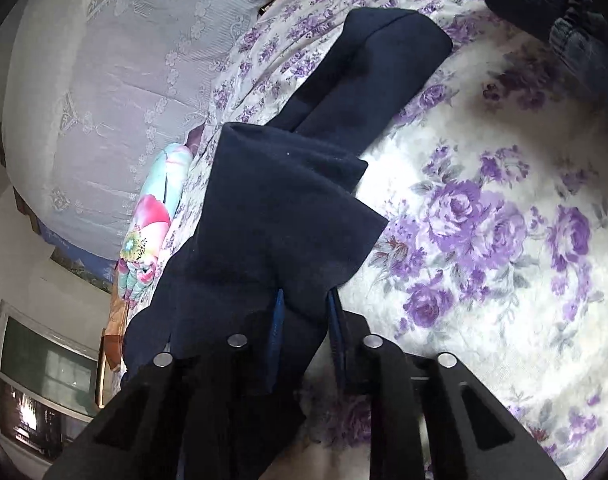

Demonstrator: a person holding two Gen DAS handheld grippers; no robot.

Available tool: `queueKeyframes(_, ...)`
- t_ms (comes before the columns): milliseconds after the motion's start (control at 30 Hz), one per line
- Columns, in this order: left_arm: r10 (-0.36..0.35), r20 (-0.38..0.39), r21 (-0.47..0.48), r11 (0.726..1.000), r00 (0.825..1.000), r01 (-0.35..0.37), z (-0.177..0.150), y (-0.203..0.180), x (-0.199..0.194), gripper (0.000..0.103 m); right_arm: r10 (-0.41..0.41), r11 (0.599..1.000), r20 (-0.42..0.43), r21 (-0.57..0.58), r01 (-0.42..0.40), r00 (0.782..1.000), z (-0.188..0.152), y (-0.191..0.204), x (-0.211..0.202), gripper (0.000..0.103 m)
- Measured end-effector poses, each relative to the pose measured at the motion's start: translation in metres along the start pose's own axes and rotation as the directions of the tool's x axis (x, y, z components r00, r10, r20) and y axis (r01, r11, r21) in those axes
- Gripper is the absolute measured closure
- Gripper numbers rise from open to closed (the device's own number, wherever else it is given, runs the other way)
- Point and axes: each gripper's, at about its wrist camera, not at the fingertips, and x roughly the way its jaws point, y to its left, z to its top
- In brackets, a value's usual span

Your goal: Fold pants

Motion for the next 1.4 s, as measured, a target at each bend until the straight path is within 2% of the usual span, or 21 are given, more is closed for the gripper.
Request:
queueKeyframes(167, 0.006, -0.006, 0.017, 1.000, 1.000, -0.006, 0.000, -0.002, 0.001, 0.063, 0.013, 0.999, 0.106, -0.038, -0.009, 0.994, -0.004, 0.003, -0.054, 0.093)
queueKeyframes(333, 0.003, -0.025, 0.033, 0.999, 1.000, -0.002, 0.000, -0.004, 0.001, 0.060, 0.054, 0.998, 0.189, -0.033, -0.049, 0.981, -0.001, 0.001, -0.134, 0.094)
queueKeyframes(400, -0.014, -0.042, 0.045, 0.999, 0.999, 0.016, -0.001, -0.006, -0.001, 0.054, 0.047, 0.999, 0.205, -0.026, -0.043, 0.978, -0.005, -0.006, -0.163, 0.094)
queueKeyframes(500, -0.048, -0.059, 0.060, 0.997, 0.997, 0.051, -0.005, -0.010, -0.006, 0.039, 0.012, 1.000, 0.186, 0.011, -0.014, 0.982, -0.025, -0.028, -0.191, 0.094)
queueKeyframes(567, -0.060, -0.061, 0.071, 0.995, 0.996, 0.064, -0.009, -0.015, -0.009, 0.027, -0.013, 0.999, 0.140, 0.042, 0.008, 0.990, -0.039, -0.045, -0.189, 0.094)
queueKeyframes(633, -0.042, -0.070, 0.097, 0.994, 0.997, 0.049, -0.012, -0.023, -0.008, 0.020, -0.022, 0.997, 0.089, 0.069, 0.015, 0.996, -0.054, -0.064, -0.181, 0.093)
queueKeyframes(700, -0.015, -0.073, 0.129, 0.991, 0.997, 0.024, -0.014, -0.031, -0.005, 0.015, -0.004, 0.993, 0.055, 0.120, -0.002, 0.998, -0.065, -0.077, -0.171, 0.087)
queueKeyframes(733, 0.005, -0.072, 0.143, 0.990, 0.997, 0.006, -0.015, -0.034, -0.003, 0.014, 0.008, 0.990, 0.045, 0.137, -0.015, 0.999, -0.068, -0.078, -0.163, 0.084)
queueKeyframes(800, 0.026, -0.068, 0.158, 0.987, 0.997, -0.015, -0.016, -0.037, -0.001, 0.014, 0.022, 0.991, 0.036, 0.133, -0.027, 0.999, -0.073, -0.077, -0.155, 0.061)
queueKeyframes(900, 0.023, -0.068, 0.149, 0.989, 0.997, -0.013, -0.017, -0.036, -0.001, 0.014, 0.004, 0.994, 0.040, 0.111, -0.008, 0.999, -0.072, -0.070, -0.149, 0.054)
queueKeyframes(1000, 0.009, -0.070, 0.126, 0.992, 0.998, -0.001, -0.014, -0.032, 0.001, 0.014, 0.011, 0.994, 0.047, 0.109, -0.016, 0.999, -0.068, -0.065, -0.140, 0.054)
queueKeyframes(1033, 0.008, -0.069, 0.120, 0.993, 0.998, 0.000, -0.012, -0.032, 0.002, 0.015, 0.008, 0.994, 0.058, 0.105, -0.015, 0.998, -0.066, -0.064, -0.137, 0.059)
queueKeyframes(1067, 0.012, -0.067, 0.116, 0.993, 0.998, -0.004, -0.010, -0.032, 0.003, 0.023, 0.016, 0.993, 0.060, 0.115, -0.023, 0.998, -0.066, -0.066, -0.134, 0.084)
queueKeyframes(1100, 0.027, -0.060, 0.109, 0.994, 0.998, -0.021, -0.008, -0.031, 0.004, 0.035, 0.037, 0.989, 0.061, 0.140, -0.045, 0.997, -0.067, -0.070, -0.132, 0.088)
queueKeyframes(1133, 0.053, -0.054, 0.091, 0.995, 0.997, -0.048, -0.007, -0.028, 0.004, 0.065, 0.042, 0.986, 0.071, 0.161, -0.053, 0.997, -0.067, -0.071, -0.131, 0.088)
queueKeyframes(1167, 0.055, -0.052, 0.049, 0.997, 0.997, -0.052, -0.003, -0.021, 0.001, 0.084, 0.046, 0.986, 0.079, 0.157, -0.058, 0.996, -0.068, -0.069, -0.134, 0.089)
queueKeyframes(1200, 0.014, -0.052, 0.011, 1.000, 0.999, -0.014, -0.001, -0.014, -0.004, 0.088, 0.045, 0.988, 0.092, 0.141, -0.058, 0.995, -0.068, -0.065, -0.140, 0.090)
queueKeyframes(1267, -0.073, -0.041, -0.050, 0.996, 0.997, 0.071, 0.001, -0.001, -0.022, 0.089, 0.046, 0.992, 0.117, 0.110, -0.059, 0.992, -0.069, -0.058, -0.159, 0.090)
queueKeyframes(1300, -0.089, -0.034, -0.046, 0.995, 0.995, 0.087, -0.001, -0.001, -0.030, 0.089, 0.049, 0.993, 0.124, 0.098, -0.061, 0.991, -0.069, -0.055, -0.169, 0.090)
queueKeyframes(1400, -0.046, -0.007, 0.043, 0.998, 0.999, 0.047, -0.015, -0.009, -0.051, 0.089, 0.008, 0.999, 0.117, 0.042, -0.013, 0.993, -0.072, -0.049, -0.194, 0.090)
